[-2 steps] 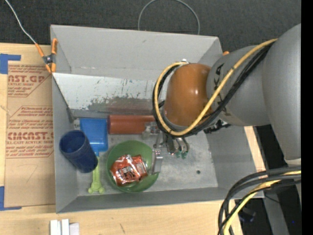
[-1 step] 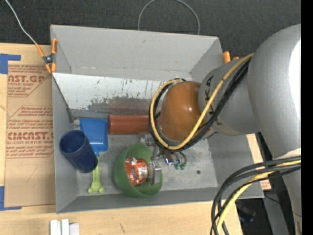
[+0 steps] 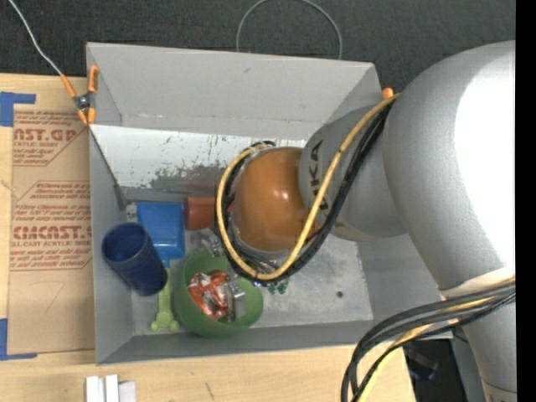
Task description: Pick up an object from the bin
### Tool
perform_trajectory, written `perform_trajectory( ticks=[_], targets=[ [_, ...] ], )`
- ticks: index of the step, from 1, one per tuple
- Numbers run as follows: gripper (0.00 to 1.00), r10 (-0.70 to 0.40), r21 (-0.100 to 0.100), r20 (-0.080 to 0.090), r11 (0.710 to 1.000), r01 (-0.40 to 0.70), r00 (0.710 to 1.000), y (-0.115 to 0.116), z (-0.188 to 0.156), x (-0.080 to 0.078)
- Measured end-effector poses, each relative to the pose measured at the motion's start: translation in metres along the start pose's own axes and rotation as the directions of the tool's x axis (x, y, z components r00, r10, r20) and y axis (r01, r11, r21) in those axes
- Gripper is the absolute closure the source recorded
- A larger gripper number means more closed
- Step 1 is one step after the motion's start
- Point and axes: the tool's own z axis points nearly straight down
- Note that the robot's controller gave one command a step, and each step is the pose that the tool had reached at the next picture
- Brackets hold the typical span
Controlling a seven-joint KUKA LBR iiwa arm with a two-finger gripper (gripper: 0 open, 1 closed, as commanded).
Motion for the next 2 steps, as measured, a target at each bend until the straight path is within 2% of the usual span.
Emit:
perform_trajectory(
  ticks=[1,2],
  targets=[
    [1.0,0.058,0.0,-0.016,0.998,-0.058,0.998,0.0168,0.0005,0.0079],
    [1.0,0.058,0.0,-0.016,0.998,-0.058,0.998,0.0168,0.0005,0.0079]
  ],
)
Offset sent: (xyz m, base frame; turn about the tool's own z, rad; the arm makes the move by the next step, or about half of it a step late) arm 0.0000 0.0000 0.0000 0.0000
